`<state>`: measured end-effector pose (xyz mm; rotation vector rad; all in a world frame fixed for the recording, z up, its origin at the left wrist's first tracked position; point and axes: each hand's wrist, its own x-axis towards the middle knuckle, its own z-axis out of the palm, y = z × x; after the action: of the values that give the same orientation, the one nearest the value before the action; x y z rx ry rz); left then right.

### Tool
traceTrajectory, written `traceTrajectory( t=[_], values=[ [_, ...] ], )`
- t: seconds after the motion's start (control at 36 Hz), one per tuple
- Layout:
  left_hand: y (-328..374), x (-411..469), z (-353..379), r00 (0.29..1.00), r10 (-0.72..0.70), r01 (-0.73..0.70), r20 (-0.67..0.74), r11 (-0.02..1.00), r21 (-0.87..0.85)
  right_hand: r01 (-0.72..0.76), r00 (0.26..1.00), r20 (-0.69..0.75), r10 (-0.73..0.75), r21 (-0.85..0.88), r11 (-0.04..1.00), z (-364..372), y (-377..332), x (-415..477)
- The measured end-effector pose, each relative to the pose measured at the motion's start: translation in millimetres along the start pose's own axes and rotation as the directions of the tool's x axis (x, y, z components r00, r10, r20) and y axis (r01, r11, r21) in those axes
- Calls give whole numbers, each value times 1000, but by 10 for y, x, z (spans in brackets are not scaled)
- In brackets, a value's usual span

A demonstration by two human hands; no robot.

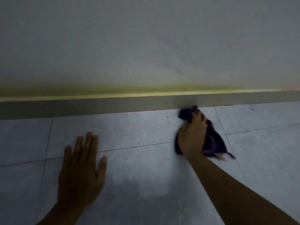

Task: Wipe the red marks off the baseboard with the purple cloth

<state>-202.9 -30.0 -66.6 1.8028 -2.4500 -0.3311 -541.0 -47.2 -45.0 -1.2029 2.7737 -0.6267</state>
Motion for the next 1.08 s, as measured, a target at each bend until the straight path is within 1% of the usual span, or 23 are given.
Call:
traceTrajectory(
  t=[0.08,0.14,0.17,0.22,0.25,0.28,0.33,0.36,0.39,0.44,0.47,0.53,0.58,0.64,0.67,0.78,0.86,0.89,0.92,0.97,1.0,1.03,1.08],
  values=[
    [15,-1,-10,1000,-8,8,-5,1000,-17,151,986,65,-156,66,986,208,-451,-245],
    [15,-3,-12,1000,-7,7,-4,1000,-13,309,945,76,-318,111,944,319,-664,-514],
    [11,-3,-13,1000,-6,7,5,1000,-9,416,893,118,-434,152,897,349,-726,-637],
    [1,3,-22,1000,-12,12,20,1000,-2,575,747,220,-627,260,776,353,-782,-772],
    [-4,6,-29,999,-16,16,28,1000,4,600,700,251,-669,302,741,320,-789,-762],
    [-4,8,-30,999,-18,17,37,1000,6,591,681,273,-679,341,731,252,-784,-730],
    [2,6,-27,1000,-16,16,25,1000,-7,510,695,300,-653,434,742,106,-727,-667],
    [2,6,-23,1000,-13,13,7,1000,-15,431,736,291,-612,496,754,42,-671,-646],
    [0,6,-17,1000,-9,9,-7,1000,-21,341,799,253,-545,556,758,-15,-599,-639],
    [2,2,-9,1000,-5,5,-19,1000,-27,202,936,99,-337,633,747,-70,-435,-609],
    [2,0,-7,1000,-5,4,-20,1000,-30,169,974,4,-225,647,744,-81,-376,-571],
    [1,-4,1,1000,-5,4,-16,999,-36,164,980,-193,-48,648,743,-75,-337,-435],
    [-2,1,9,1000,-6,6,-10,999,-40,156,939,-335,78,616,772,-17,-413,-257],
    [-13,8,17,1000,-12,12,-2,999,-35,99,930,-339,144,607,789,76,-619,-153],
    [-17,11,19,1000,-15,15,0,999,-33,89,939,-315,134,602,794,140,-751,-150],
    [-18,9,29,1000,-11,11,-14,999,-37,156,967,-255,-20,526,836,406,-1115,-296],
    [-26,5,23,1000,-11,11,-7,999,-34,213,974,-173,-143,501,839,436,-1022,-336],
    [-28,5,19,1000,-12,12,-7,999,-32,252,968,-123,-220,482,839,442,-957,-321],
    [-25,4,16,1000,-11,11,-11,999,-32,337,934,-52,-354,461,821,432,-915,-313],
    [-11,0,11,1000,-6,6,-24,1000,-28,565,762,60,-644,423,708,423,-939,-304],
    [-8,-2,6,1000,-7,7,-23,1000,-23,628,688,100,-719,414,659,441,-975,-301],
    [-9,-2,3,1000,-8,7,-19,1000,-17,648,658,128,-742,406,645,450,-1012,-299],
    [-20,-4,8,1000,0,0,-20,1000,-11,637,670,133,-730,401,658,430,-1001,-278]
  ],
)
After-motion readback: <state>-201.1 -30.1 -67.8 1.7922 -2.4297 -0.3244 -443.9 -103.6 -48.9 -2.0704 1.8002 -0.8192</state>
